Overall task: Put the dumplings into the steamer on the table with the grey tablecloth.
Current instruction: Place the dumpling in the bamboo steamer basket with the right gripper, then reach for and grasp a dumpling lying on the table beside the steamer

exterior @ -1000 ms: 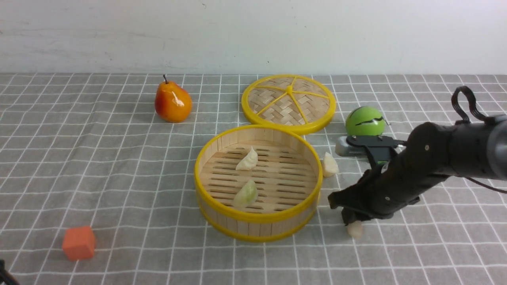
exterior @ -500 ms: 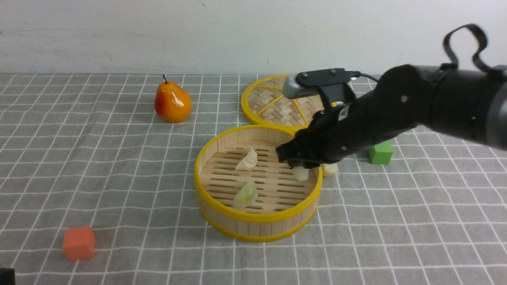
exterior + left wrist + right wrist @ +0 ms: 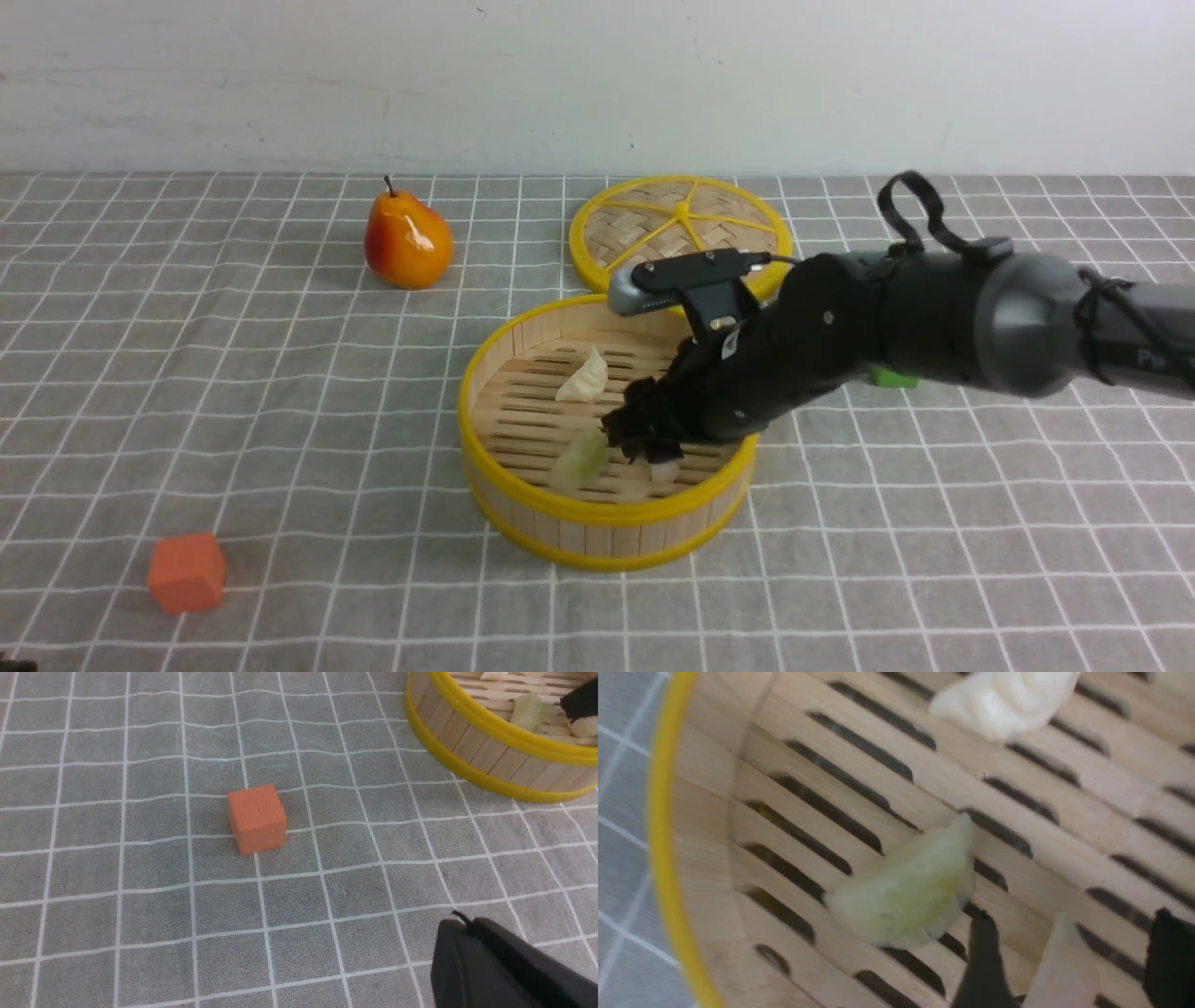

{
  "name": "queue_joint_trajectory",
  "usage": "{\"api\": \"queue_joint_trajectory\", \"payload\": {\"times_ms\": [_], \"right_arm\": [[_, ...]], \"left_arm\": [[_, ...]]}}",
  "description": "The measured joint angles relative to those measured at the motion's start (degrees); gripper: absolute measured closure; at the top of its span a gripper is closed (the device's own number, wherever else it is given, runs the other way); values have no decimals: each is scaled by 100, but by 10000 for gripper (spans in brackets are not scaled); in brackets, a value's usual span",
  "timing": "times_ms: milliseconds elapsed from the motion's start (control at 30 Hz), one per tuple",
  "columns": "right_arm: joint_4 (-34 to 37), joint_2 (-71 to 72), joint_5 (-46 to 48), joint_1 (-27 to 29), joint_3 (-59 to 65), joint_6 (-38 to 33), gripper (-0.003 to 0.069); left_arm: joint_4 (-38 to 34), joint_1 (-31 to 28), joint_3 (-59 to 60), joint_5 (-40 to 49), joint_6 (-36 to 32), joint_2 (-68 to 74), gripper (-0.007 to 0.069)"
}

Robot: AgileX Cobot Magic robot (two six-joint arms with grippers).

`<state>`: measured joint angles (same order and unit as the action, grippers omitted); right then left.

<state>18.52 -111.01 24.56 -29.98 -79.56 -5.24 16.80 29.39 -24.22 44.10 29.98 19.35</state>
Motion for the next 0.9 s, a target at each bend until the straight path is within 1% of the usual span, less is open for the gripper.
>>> {"api": "queue_joint_trajectory", "payload": {"times_ms": [67, 167, 233, 367, 400, 500, 633, 900], "right_arm": [[-56, 264, 180, 94, -243, 0, 144], [-80, 612, 421, 332, -567, 0, 141], [-131, 814, 585, 705, -730, 0, 162], [-247, 778, 781, 1174, -740, 40, 195], [-296, 578, 909, 1428, -740, 128, 209], [-288, 145, 946, 1753, -730, 262, 219], [-223, -413, 863, 1839, -687, 288, 221], [103, -915, 310, 1631, -687, 288, 221]], "left_arm": [[-7, 0, 0, 0, 0, 0, 636], [-7, 0, 0, 0, 0, 0, 636], [11, 0, 5, -20, 0, 0, 635], [96, 0, 4, -102, 0, 0, 634], [187, 0, 4, -169, 0, 0, 634], [251, 0, 4, -282, 0, 0, 634], [305, 0, 55, -345, 0, 0, 632], [593, 0, 344, -614, 0, 0, 628]]}}
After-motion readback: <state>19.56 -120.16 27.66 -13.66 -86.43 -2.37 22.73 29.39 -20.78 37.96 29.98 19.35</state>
